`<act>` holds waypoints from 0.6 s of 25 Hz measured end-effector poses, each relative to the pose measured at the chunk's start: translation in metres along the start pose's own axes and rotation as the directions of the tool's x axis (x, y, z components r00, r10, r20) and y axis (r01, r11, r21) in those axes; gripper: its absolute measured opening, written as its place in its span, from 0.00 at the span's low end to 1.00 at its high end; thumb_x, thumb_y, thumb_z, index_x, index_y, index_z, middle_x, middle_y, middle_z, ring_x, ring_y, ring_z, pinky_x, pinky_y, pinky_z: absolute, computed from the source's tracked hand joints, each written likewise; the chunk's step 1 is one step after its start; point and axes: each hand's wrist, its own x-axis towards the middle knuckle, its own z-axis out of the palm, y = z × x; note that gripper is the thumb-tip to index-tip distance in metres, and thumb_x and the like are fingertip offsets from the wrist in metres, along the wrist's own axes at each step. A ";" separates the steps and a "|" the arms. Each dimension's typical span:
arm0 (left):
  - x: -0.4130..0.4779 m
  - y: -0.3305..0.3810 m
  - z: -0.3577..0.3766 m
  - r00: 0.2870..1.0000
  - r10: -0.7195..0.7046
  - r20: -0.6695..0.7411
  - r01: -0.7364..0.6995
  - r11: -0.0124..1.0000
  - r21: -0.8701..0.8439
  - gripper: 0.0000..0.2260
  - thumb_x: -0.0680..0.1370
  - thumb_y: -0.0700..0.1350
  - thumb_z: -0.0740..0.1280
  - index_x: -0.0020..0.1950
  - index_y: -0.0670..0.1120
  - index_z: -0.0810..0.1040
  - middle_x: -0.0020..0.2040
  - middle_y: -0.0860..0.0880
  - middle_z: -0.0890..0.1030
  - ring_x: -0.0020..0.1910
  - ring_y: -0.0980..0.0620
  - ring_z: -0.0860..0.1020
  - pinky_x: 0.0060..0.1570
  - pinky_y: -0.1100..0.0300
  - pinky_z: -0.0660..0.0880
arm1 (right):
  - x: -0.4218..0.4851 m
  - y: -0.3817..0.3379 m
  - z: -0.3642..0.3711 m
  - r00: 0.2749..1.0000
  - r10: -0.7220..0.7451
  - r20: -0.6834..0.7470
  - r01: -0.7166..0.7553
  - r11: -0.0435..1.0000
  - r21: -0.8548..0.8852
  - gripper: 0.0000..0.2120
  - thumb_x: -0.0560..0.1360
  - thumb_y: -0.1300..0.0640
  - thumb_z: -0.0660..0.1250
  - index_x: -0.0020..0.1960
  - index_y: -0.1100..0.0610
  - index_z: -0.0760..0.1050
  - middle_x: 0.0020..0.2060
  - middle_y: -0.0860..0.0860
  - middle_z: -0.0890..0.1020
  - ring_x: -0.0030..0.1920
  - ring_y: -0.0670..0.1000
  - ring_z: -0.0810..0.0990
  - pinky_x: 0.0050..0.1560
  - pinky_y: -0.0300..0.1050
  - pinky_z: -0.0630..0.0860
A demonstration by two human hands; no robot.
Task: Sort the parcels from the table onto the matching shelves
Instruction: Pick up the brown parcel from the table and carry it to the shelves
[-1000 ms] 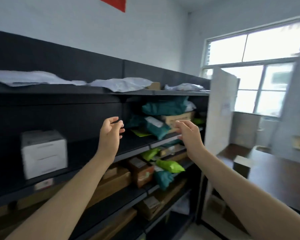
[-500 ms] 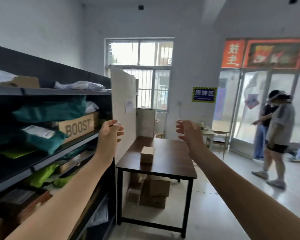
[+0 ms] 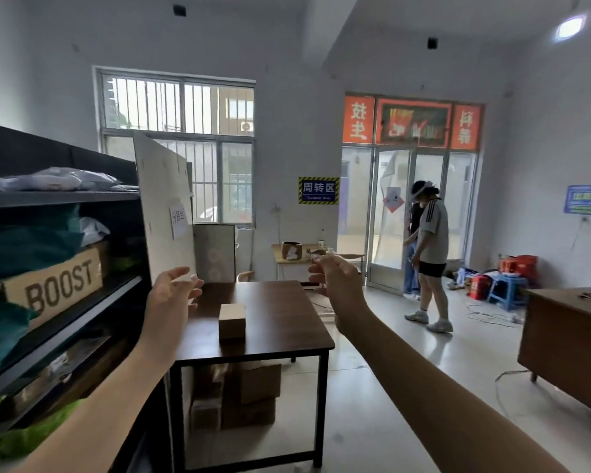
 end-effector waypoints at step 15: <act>0.071 -0.017 0.030 0.996 0.055 0.072 -0.059 0.997 0.046 0.09 0.79 0.44 0.60 0.59 0.47 0.71 0.51 0.45 0.78 0.50 0.50 0.77 0.48 0.58 0.72 | 0.064 0.006 0.054 0.990 -0.116 0.083 0.111 0.992 0.062 0.08 0.78 0.59 0.62 0.43 0.50 0.76 0.41 0.53 0.80 0.41 0.48 0.77 0.40 0.39 0.73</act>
